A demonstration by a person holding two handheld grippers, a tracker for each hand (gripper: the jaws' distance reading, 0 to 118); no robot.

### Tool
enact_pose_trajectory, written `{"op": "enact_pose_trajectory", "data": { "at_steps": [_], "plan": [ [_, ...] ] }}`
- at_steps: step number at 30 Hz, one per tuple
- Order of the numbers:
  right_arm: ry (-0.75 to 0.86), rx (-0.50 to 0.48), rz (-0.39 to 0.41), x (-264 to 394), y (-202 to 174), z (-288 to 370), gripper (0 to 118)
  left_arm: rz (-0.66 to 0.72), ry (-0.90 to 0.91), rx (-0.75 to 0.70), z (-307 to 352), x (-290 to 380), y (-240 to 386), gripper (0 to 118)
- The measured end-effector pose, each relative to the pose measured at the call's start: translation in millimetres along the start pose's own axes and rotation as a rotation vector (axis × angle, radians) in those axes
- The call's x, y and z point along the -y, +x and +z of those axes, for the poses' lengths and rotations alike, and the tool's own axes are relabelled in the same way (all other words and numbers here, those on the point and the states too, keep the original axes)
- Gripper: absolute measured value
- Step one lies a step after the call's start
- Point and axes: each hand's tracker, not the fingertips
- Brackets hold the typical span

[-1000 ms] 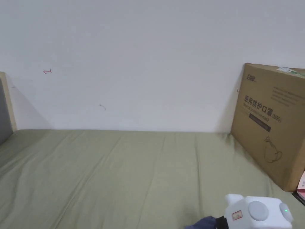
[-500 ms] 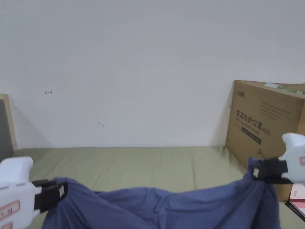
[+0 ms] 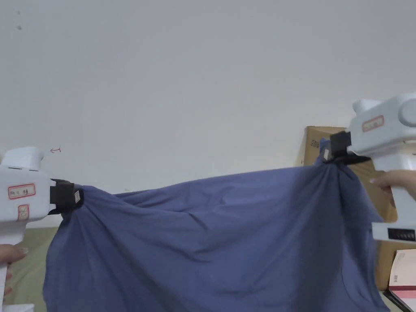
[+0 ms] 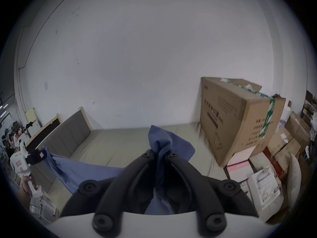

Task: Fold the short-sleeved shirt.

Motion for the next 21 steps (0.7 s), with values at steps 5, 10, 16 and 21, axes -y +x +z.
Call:
{"op": "enact_pose_trajectory", "data": {
  "at_steps": [5,10,16,21],
  "plan": [
    [0.099,0.057,0.032,-47,-11,-21,10,0.052,0.061,-0.024,-33,-23,1,6],
    [0.191,0.109,0.048,-79,-15,-34,10,0.073,0.139,-0.032,-61,-43,1,6],
    [0.177,0.148,0.071,-65,-17,-65,10,0.021,0.11,-0.071,-102,-25,6,6],
    [-0.004,0.154,0.054,29,2,-117,10,0.038,-0.075,-0.064,-142,61,5,6]
  ]
}}
